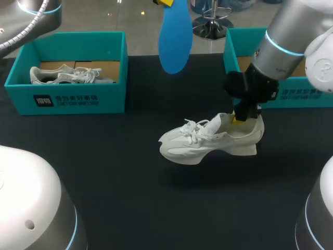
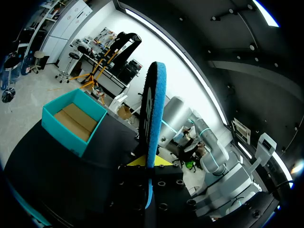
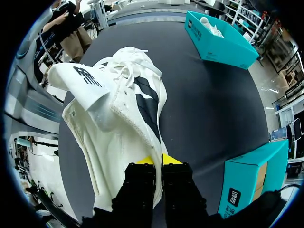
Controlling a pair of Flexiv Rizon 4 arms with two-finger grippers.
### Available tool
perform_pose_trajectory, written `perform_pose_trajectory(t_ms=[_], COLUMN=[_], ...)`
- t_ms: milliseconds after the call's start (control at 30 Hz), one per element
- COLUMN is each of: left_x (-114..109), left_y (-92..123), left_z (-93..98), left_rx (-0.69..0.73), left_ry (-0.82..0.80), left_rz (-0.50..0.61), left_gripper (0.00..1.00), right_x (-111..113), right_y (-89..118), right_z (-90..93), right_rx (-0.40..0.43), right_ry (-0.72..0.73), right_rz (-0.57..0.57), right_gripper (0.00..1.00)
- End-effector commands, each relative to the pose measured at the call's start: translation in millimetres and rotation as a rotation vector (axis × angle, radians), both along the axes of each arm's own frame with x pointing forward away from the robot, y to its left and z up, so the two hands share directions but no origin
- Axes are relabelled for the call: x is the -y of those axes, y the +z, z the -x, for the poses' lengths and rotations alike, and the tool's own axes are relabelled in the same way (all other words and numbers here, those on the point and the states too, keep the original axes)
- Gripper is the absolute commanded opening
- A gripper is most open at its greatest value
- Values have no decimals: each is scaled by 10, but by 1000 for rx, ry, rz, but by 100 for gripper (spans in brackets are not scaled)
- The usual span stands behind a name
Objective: Take the shoe out of the shoebox, open the shoe tongue, remove and reinsert the insole, then place the shoe into the shoebox
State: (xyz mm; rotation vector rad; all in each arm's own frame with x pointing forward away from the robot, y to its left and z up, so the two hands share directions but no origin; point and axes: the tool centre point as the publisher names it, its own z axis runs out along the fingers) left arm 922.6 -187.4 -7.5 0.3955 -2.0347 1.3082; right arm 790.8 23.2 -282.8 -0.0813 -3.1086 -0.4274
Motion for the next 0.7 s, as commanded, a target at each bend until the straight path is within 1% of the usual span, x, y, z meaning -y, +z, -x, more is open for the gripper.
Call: perform_pose_trajectory(t_ms=[33, 67, 100, 133, 200, 233, 267, 367, 433, 533, 567, 633, 700], left_x=[-1, -1, -1, -1, -1, -1, -1, -1, -1, -1, -1, -1, -1], left_y=[-2, -2, -2, -2, -2, -2, -2, -2, -2, -2, -2, -2, -2], left_z=[-5, -5, -5, -5, -5, -5, -5, -5, -5, -5, -5, -5, -5], left_rx=[0, 0, 0, 0, 0, 0, 0, 0, 0, 0, 0, 0, 0], left_ry=[-2, -2, -2, -2, -2, -2, -2, -2, -2, -2, -2, -2, -2], left_rz=[-1, -1, -1, -1, -1, -1, -1, -1, -1, -1, -1, -1, -1], left_gripper=[0, 0, 0, 0, 0, 0, 0, 0, 0, 0, 0, 0, 0], right_x=[1, 1, 12, 50, 140, 168, 192, 245, 272, 296, 300, 310, 324], right_y=[14, 14, -34, -92, -173, -185, -199, -207, -185, -165, -167, -196, -229], right_z=[0, 0, -26, -72, -121, -124, -119, -76, -30, 73, 117, 198, 276], right_rx=[0, 0, -6, -16, -29, -66, -73, -120, -159, -193, -213, -246, -283], right_ry=[0, 0, -55, -139, -309, -385, -465, -727, -913, -1124, -1199, -1322, -1410], right_rz=[1, 1, 64, 124, 201, 202, 221, 233, 203, 163, 176, 169, 167], right_gripper=[0, 0, 0, 0, 0, 0, 0, 0, 0, 0, 0, 0, 0])
